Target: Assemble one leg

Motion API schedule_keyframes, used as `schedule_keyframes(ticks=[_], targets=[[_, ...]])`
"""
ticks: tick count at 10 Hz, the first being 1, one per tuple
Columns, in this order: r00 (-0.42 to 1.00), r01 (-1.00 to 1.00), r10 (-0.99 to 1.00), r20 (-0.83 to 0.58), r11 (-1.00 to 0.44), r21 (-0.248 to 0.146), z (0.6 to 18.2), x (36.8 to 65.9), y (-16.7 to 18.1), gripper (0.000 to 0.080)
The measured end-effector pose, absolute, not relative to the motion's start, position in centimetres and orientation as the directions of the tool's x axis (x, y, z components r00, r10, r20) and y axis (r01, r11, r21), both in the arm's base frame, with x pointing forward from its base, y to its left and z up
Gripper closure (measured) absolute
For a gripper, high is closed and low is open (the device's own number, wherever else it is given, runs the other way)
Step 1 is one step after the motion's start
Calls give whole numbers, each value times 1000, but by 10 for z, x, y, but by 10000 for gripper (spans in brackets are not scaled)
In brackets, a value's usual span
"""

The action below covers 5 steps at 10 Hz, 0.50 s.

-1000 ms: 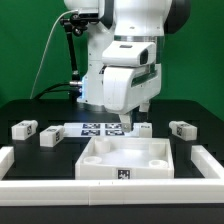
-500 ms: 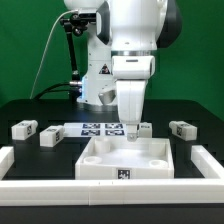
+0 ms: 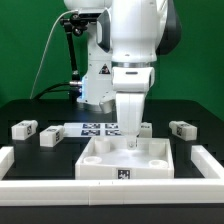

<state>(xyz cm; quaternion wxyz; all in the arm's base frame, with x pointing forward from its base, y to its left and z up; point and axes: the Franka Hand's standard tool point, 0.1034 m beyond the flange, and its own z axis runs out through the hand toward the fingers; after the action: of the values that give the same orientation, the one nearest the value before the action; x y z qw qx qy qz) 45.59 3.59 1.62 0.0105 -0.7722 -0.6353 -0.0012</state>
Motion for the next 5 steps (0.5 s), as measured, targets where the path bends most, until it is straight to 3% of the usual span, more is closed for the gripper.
schedule_keyframes(ticks=[5], targets=[[220, 975, 975, 13, -220, -23, 8, 451, 28, 150]])
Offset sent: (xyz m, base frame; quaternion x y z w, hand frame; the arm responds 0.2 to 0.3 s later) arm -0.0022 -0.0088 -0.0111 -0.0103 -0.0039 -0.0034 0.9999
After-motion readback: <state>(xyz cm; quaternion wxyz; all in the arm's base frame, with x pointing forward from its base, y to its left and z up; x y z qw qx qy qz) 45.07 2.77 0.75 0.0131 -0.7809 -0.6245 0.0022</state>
